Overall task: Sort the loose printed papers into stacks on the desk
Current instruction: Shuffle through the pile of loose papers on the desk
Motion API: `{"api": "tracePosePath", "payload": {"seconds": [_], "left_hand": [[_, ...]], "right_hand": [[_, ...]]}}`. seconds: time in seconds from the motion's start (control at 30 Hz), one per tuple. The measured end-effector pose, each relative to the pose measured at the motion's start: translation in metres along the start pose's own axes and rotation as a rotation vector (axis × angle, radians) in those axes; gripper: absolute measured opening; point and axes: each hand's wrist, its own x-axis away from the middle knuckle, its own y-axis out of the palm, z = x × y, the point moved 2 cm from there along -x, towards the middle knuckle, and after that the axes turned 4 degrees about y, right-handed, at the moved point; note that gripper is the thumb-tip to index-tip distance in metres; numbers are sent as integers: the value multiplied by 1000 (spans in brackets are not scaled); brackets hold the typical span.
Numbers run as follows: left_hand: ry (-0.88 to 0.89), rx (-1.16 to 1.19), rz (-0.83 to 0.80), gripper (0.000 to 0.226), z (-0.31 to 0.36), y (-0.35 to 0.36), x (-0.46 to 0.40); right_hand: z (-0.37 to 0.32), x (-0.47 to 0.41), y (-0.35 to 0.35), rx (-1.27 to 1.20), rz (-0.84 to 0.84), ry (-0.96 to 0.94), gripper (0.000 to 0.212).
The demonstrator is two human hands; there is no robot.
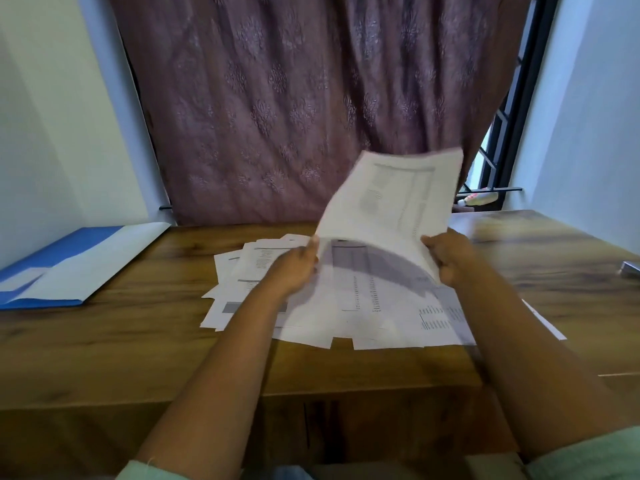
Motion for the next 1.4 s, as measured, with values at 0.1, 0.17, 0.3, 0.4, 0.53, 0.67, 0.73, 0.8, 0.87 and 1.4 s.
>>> {"api": "tracePosePath", "payload": {"seconds": [0.1, 0.17, 0.3, 0.4, 0.53, 0.67, 0.73, 0.8, 0.87, 1.4], "left_hand": [[196, -418, -115, 55, -5, 22, 20], [291, -630, -259, 69, 2, 40, 30], [291, -826, -357, 79, 10, 62, 29], [337, -889, -369, 70, 12, 64, 26], [418, -905, -289, 43, 10, 59, 21], [305, -656, -154, 48, 5, 40, 7], [153, -578, 40, 57, 1, 27, -4], [27, -660, 79, 65, -4, 25, -14], [6, -744, 45, 61, -5, 31, -20], [74, -1002, -139, 39, 13, 28, -42]], "right_hand": [[27, -16, -17, -43, 97, 206, 12], [31, -12, -21, -80, 106, 252, 12], [31, -9, -19, -189, 28, 225, 12], [33, -10, -18, -236, 10, 225, 17], [33, -10, -17, -250, 1, 218, 20], [35, -8, -12, -240, -29, 213, 22], [35, -6, -8, -241, -36, 212, 24], [35, -2, -4, -228, -42, 203, 27], [34, 2, -2, -184, -49, 189, 28], [31, 8, -3, -186, -46, 164, 38]]}}
